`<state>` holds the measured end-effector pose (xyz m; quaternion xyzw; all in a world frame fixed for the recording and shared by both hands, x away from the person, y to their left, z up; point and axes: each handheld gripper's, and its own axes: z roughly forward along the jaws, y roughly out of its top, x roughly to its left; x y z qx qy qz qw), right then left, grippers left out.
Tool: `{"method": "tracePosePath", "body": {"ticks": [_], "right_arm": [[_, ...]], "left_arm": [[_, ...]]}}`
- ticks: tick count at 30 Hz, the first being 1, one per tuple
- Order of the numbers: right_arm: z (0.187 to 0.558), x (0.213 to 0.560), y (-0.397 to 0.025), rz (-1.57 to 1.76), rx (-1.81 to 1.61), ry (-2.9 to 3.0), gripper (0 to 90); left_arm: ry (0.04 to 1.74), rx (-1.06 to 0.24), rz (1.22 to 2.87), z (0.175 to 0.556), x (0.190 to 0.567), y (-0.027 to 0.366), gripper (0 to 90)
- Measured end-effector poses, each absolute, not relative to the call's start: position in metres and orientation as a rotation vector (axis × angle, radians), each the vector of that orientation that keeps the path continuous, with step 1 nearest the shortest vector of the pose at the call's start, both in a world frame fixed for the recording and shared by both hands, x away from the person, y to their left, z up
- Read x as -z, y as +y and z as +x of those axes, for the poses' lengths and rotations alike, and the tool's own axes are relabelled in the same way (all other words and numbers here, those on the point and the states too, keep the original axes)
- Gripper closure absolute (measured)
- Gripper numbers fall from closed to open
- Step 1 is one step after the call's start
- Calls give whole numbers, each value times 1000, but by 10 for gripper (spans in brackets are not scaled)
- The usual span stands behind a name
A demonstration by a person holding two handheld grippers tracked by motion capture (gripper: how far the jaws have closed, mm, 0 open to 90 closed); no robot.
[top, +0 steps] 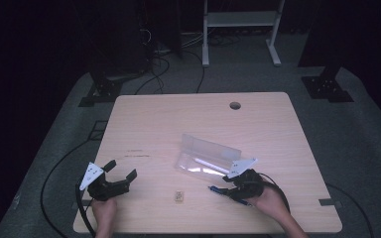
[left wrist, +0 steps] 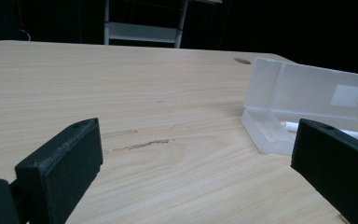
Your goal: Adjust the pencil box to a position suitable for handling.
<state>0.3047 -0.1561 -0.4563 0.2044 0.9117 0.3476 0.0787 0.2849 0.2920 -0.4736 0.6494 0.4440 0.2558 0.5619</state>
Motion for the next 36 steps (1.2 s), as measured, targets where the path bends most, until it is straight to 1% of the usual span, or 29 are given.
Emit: {"method": "tracePosePath", "body": {"ticks": [7,14,36], "right_arm": [[298,463,-165,629,-1044,2736,529],[291,464,-172,636,-1057,2730,545],[283,478,-175,654,-1039,2753,586]], "left_arm": [[1045,-603,1529,285,474,292,11],[1043,-608,1527,284,473,292,11],[1038,-605,1528,284,473,292,11]]}}
